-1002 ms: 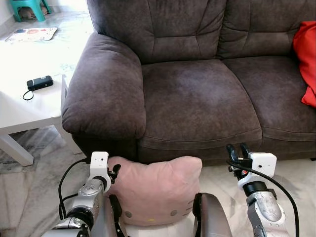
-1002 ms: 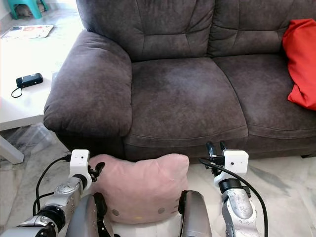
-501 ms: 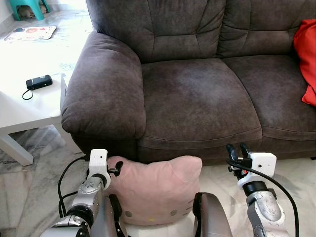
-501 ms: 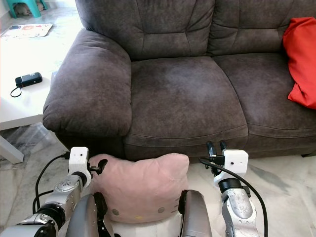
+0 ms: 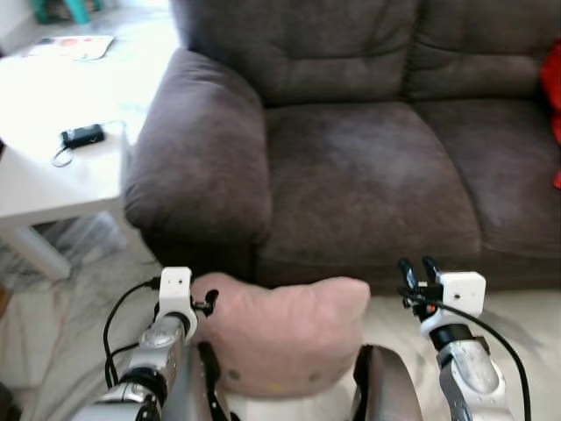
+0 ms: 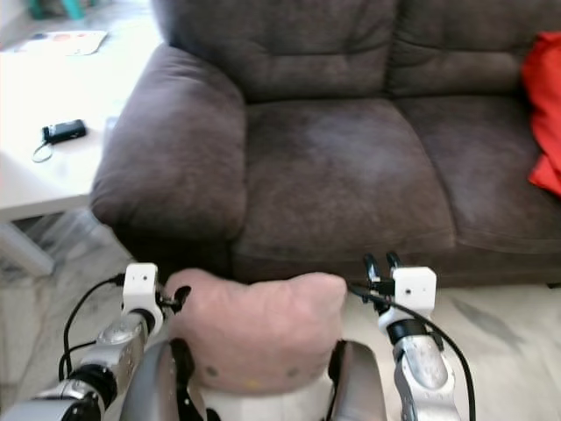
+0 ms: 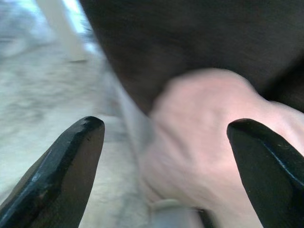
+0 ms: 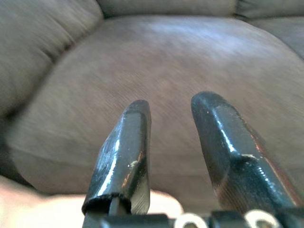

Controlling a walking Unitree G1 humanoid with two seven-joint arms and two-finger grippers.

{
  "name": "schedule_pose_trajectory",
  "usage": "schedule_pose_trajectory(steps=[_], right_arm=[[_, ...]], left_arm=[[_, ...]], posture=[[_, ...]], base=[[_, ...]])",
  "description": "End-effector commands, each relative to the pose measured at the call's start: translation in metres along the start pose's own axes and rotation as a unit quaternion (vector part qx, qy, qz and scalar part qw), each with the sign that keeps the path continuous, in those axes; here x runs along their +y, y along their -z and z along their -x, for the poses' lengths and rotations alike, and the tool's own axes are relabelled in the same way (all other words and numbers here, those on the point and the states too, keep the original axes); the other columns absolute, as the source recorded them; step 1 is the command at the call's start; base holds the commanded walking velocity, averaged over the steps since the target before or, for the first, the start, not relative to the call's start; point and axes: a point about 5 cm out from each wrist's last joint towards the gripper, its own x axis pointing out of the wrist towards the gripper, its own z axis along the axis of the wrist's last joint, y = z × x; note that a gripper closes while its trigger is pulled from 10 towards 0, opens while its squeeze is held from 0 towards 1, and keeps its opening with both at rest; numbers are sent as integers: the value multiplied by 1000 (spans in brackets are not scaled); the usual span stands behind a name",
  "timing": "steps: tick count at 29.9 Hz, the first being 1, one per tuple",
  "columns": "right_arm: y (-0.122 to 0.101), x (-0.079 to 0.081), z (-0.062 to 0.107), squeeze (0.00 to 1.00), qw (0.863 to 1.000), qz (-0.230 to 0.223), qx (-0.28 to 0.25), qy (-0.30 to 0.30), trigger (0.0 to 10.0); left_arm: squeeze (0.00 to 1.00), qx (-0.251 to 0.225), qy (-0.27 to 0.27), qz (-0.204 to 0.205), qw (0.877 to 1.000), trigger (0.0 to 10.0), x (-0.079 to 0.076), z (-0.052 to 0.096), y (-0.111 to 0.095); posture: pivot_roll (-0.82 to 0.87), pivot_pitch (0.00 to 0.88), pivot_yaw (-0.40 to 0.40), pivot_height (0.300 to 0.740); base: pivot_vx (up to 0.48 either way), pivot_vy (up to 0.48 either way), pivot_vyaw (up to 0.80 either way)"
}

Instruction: Move the pillow to the sofa from floor

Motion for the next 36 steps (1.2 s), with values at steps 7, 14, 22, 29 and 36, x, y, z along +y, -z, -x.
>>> schedule_pose_trajectory(steps=[7, 14, 22, 29, 36], right_arm=[[-1, -7, 2, 0, 1000, 0, 1, 12, 10000], [-1, -6, 2, 0, 1000, -1, 2, 9, 10000], [0, -3, 3, 0, 1000, 8, 5, -1, 10000], [0, -2, 3, 0, 1000, 2, 4, 0, 10000], [0, -4, 3, 0, 1000, 5, 5, 3, 10000]], left_arm=[[0, 3, 14, 12, 1000, 10000, -6, 1, 4], [0, 9, 33, 7, 999, 10000, -11, 1, 7], [0, 10, 33, 9, 999, 10000, -11, 2, 8], [0, 10, 34, 7, 999, 10000, -11, 2, 8], [0, 14, 41, 9, 999, 10000, -12, 2, 10]], posture=[[-68, 91, -1, 509], [-68, 90, 0, 509], [-70, 95, 0, 509], [-70, 95, 0, 509], [-70, 94, 0, 509]], base=[[0, 0, 0], [0, 0, 0], [0, 0, 171], [0, 0, 686], [0, 0, 0]])
